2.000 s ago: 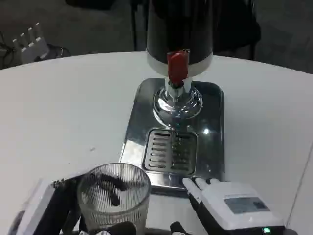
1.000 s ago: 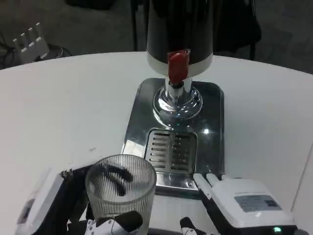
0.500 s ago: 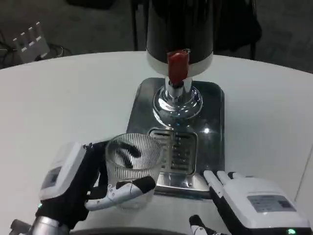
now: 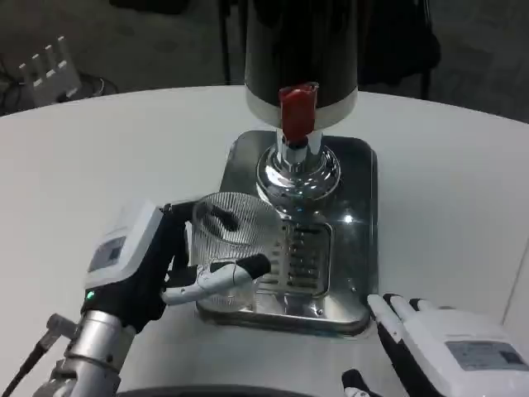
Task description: Grasp the cup under the faucet to collect the drink, then remove the cup.
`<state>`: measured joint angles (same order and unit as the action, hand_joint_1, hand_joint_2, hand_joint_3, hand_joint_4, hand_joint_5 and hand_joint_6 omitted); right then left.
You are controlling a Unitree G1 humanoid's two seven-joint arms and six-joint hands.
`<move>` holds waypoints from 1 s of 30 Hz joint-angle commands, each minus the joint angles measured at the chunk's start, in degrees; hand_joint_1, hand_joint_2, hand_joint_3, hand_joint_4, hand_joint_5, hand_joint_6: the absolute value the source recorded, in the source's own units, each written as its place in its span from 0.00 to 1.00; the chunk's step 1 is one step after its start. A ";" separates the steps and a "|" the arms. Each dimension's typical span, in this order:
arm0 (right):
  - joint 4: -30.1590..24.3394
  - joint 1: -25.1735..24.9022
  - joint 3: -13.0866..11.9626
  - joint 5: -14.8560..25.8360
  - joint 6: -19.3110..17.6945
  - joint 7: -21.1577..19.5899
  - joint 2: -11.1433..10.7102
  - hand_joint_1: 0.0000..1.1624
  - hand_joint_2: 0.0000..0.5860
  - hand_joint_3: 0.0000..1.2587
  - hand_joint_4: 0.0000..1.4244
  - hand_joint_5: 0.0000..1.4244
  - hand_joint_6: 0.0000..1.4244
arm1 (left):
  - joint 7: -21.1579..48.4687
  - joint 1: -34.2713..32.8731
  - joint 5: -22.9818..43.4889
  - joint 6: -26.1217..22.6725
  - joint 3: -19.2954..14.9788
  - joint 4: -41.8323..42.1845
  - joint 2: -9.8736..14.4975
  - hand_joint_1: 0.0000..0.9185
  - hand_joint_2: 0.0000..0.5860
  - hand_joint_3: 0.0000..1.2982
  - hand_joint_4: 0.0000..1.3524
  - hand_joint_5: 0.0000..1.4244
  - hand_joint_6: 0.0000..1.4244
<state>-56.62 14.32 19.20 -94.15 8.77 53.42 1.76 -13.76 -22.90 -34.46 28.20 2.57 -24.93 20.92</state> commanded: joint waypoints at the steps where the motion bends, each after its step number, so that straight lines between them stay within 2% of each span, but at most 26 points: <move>1: -2.04 2.84 1.92 1.25 -1.05 0.65 4.24 0.09 0.84 0.00 0.00 0.00 0.00 | -2.03 -3.23 0.28 -1.80 0.83 -3.26 0.71 0.45 0.35 0.78 0.80 0.87 1.00; 11: -3.34 4.71 0.65 2.19 -1.94 1.24 4.91 0.08 0.84 0.00 0.00 0.00 0.00 | -4.78 -9.24 -1.00 -3.74 4.69 -11.25 1.32 0.45 0.35 0.78 0.80 0.87 1.00; 22: -3.38 5.86 -1.50 3.73 -1.45 1.03 4.76 0.08 0.84 0.01 0.00 0.00 0.00 | -6.20 -19.94 -1.80 -5.44 10.46 -21.64 -0.99 0.45 0.35 0.77 0.79 0.87 1.00; 27: -3.38 6.07 -2.01 4.17 -1.42 1.26 4.74 0.08 0.84 0.01 0.00 0.00 0.00 | -5.82 -22.01 -1.79 -5.35 12.32 -24.28 -1.22 0.42 0.36 0.73 0.74 0.83 0.99; 30: -3.38 6.01 -2.07 4.26 -1.56 1.49 4.76 0.08 0.84 0.01 0.00 0.00 0.00 | -5.02 -22.59 -1.39 -5.13 12.96 -24.83 -1.25 0.40 0.35 0.60 0.63 0.77 0.94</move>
<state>-59.02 19.14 16.76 -90.19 7.21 54.54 2.47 -19.27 -44.91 -36.27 22.94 14.77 -48.75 19.65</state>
